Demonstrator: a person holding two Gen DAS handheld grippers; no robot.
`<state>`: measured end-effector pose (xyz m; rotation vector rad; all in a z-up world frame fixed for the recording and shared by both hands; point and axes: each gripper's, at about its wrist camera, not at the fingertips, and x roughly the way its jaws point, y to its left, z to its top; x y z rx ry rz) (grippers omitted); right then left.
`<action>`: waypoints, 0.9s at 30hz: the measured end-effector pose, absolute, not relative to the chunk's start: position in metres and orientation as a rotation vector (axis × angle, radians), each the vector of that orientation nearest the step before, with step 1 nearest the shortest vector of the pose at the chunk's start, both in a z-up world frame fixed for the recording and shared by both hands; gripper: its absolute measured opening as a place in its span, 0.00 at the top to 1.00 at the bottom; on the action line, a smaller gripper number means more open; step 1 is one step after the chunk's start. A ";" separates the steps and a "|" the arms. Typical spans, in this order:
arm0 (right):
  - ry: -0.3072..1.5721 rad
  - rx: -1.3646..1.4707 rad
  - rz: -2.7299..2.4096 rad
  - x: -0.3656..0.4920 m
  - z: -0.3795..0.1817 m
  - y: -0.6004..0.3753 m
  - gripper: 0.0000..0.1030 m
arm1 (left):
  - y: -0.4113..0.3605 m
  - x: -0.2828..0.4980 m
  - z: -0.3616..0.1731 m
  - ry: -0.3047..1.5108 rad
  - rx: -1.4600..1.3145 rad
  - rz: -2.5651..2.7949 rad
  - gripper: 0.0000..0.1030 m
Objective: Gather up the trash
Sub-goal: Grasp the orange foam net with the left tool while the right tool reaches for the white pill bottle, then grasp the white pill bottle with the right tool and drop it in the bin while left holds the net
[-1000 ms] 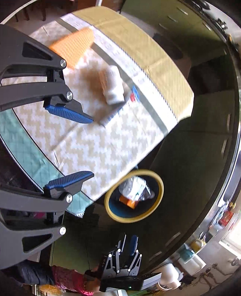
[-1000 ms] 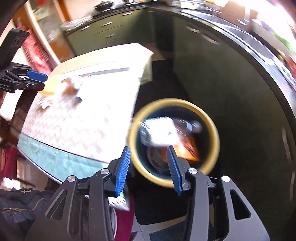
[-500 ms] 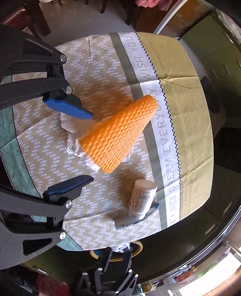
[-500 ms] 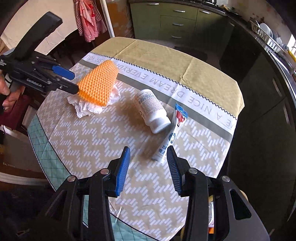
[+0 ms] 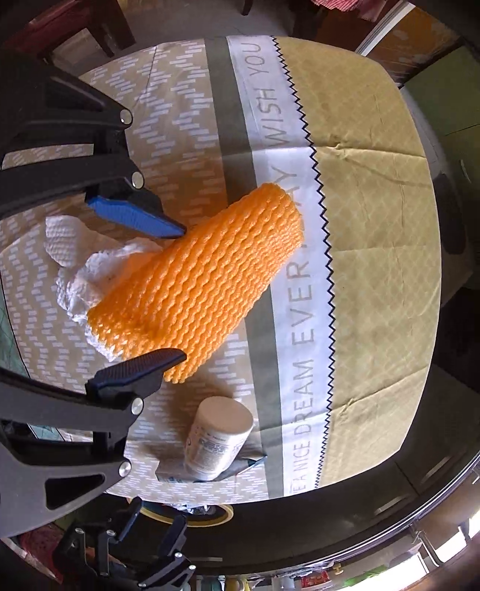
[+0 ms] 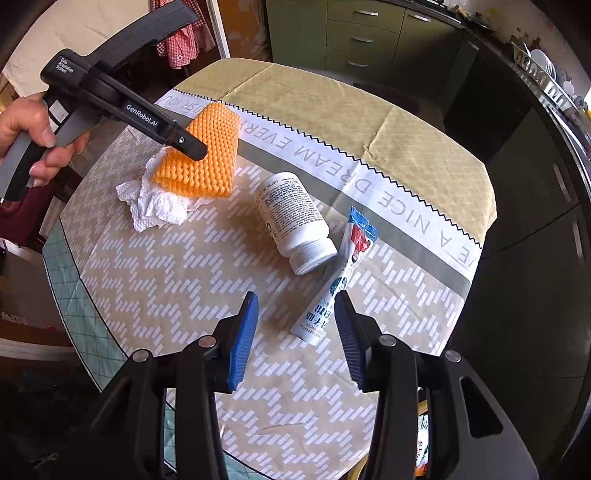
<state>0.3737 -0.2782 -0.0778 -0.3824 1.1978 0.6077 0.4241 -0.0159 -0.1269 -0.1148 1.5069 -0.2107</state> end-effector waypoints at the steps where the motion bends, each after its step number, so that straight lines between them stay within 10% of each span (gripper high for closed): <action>1: 1.199 -0.382 0.610 0.373 -0.079 -0.279 0.58 | -0.015 0.427 -0.128 1.504 -0.131 -0.205 0.43; 4: 1.201 -0.382 0.611 0.373 -0.080 -0.280 0.58 | -0.011 0.437 -0.131 1.498 -0.191 -0.210 0.43; 9: 1.170 -0.412 0.613 0.377 -0.074 -0.275 0.58 | -0.015 0.445 -0.132 1.475 -0.174 -0.216 0.85; 27: 1.153 -0.800 0.744 0.424 -0.121 -0.197 0.48 | 0.023 0.424 -0.021 1.184 -0.128 -0.234 0.89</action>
